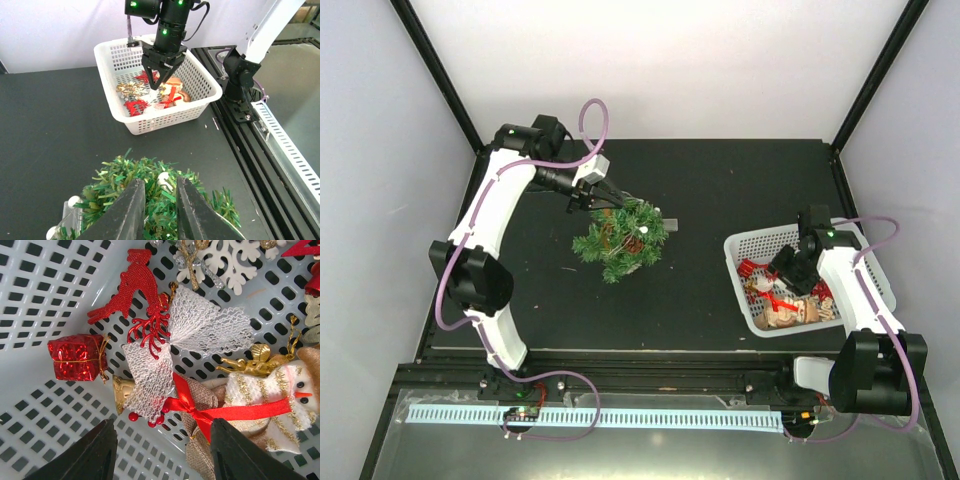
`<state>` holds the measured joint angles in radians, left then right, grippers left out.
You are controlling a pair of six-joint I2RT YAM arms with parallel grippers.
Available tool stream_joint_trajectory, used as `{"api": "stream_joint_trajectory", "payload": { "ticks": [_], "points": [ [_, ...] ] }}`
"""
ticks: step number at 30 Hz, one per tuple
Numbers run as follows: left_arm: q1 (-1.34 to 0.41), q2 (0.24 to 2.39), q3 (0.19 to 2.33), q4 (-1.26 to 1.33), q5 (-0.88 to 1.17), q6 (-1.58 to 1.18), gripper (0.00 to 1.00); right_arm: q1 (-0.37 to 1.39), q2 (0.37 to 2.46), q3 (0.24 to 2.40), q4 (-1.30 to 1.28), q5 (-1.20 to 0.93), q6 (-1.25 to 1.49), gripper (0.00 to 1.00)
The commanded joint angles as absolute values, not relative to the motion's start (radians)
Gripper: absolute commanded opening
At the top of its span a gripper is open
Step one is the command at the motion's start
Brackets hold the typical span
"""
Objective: Decorate the small christmas tree
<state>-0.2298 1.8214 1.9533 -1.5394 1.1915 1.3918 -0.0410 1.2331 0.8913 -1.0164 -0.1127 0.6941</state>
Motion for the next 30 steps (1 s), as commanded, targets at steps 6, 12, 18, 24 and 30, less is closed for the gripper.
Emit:
{"api": "stream_joint_trajectory", "payload": {
  "ticks": [6, 12, 18, 24, 30],
  "points": [
    [-0.216, 1.802, 1.964, -1.550, 1.235, 1.402, 0.28, -0.046, 1.269, 0.992, -1.037, -0.046, 0.716, 0.55],
    [-0.194, 1.814, 1.974, -1.550, 1.229, 1.385, 0.41, -0.047, 1.313, 1.029, -1.039, -0.030, 0.718, 0.56],
    [-0.175, 1.810, 1.974, -1.550, 1.226, 1.381, 0.55, -0.048, 1.335, 1.036, -1.039, 0.000, 0.716, 0.56],
    [-0.172, 1.797, 1.967, -1.551, 1.223, 1.377, 0.99, -0.059, 1.363, 1.055, -1.046, 0.072, 0.727, 0.57],
    [-0.162, 1.784, 1.991, -1.535, 1.247, 1.336, 0.99, -0.117, 1.429, 1.063, -1.034, 0.138, 0.710, 0.56]
  ]
}}
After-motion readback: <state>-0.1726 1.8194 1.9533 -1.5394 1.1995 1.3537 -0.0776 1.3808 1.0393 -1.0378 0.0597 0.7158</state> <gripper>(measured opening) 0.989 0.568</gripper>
